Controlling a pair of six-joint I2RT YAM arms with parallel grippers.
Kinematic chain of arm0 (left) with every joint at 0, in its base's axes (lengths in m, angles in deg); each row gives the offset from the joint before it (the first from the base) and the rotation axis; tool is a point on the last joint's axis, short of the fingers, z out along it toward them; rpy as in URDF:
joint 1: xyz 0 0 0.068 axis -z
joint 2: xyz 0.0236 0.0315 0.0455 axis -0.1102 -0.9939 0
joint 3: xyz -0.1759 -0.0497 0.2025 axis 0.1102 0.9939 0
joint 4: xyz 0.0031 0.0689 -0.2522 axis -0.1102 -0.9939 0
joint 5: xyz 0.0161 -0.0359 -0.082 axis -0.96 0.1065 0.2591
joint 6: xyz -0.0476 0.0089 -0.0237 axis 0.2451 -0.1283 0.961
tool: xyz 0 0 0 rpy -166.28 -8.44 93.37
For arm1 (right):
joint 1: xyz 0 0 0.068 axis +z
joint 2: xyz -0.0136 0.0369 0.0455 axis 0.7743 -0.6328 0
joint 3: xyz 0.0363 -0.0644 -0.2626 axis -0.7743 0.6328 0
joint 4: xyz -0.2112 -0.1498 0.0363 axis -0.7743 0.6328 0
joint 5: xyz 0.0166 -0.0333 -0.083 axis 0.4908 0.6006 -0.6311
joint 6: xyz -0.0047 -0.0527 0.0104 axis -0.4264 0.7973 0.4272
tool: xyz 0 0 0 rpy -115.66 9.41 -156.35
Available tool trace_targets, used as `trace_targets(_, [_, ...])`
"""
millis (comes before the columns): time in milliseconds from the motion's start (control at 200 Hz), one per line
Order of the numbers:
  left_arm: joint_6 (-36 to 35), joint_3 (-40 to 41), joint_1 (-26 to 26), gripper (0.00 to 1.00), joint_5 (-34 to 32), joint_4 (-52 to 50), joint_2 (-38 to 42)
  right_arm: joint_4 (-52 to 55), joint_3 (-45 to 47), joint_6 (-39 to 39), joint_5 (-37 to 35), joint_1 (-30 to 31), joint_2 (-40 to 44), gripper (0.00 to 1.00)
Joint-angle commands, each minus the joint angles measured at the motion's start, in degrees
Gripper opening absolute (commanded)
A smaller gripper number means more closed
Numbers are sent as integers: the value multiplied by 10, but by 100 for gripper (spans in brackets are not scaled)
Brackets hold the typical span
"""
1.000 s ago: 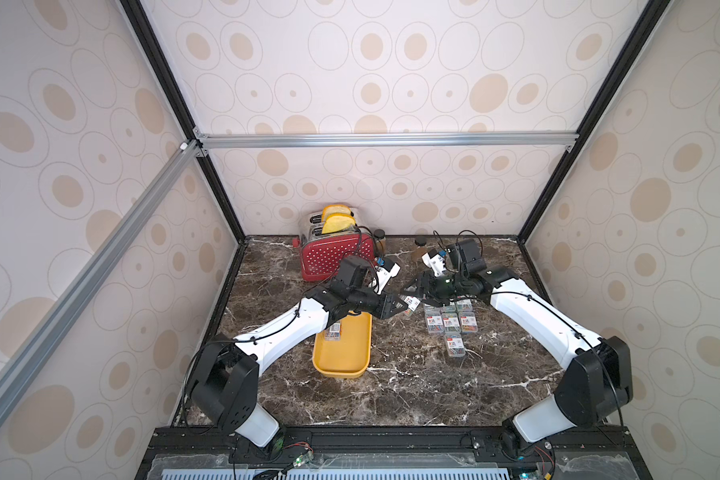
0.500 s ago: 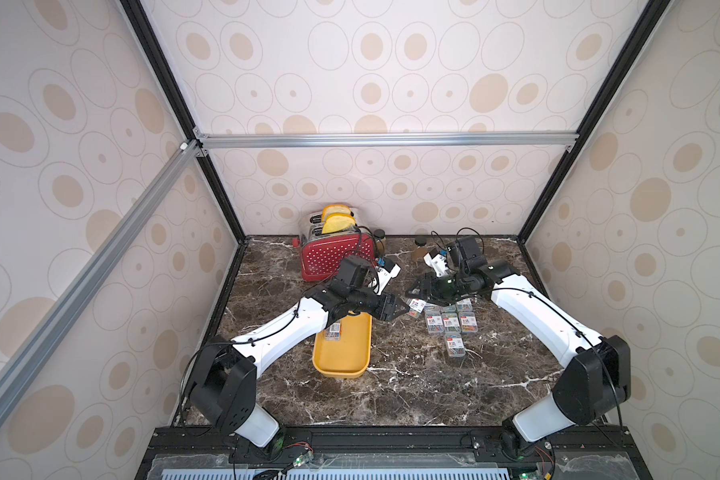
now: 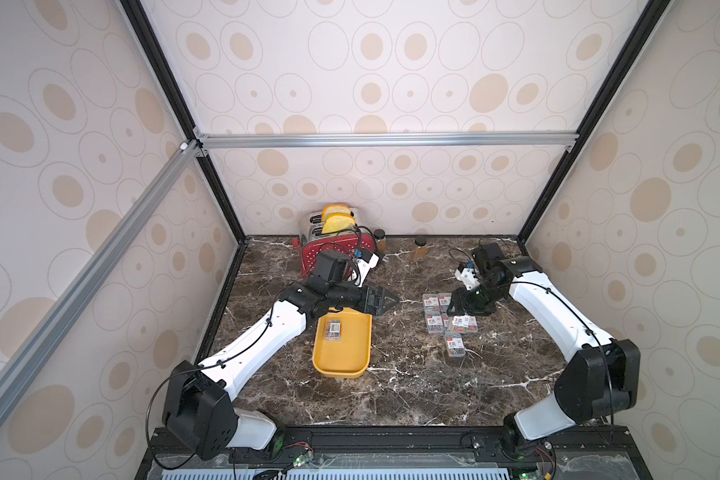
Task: Take the paper clips out of the storage box
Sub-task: Place the boxed paper clips at the center of the board.
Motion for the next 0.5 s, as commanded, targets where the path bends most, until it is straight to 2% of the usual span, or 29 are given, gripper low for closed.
trace_targets(0, [10,-9,-12,99,-37,-57,18,44,27,42,-83,-18,11,21])
trace_targets(285, [10,-10,-15,99,-63,-88,6,-1,97,49,-141,-21,-23,22])
trace_targets(496, [9,-20,-16,99,-45,-99,-13,-45,128,51,-168,-22,-47,24])
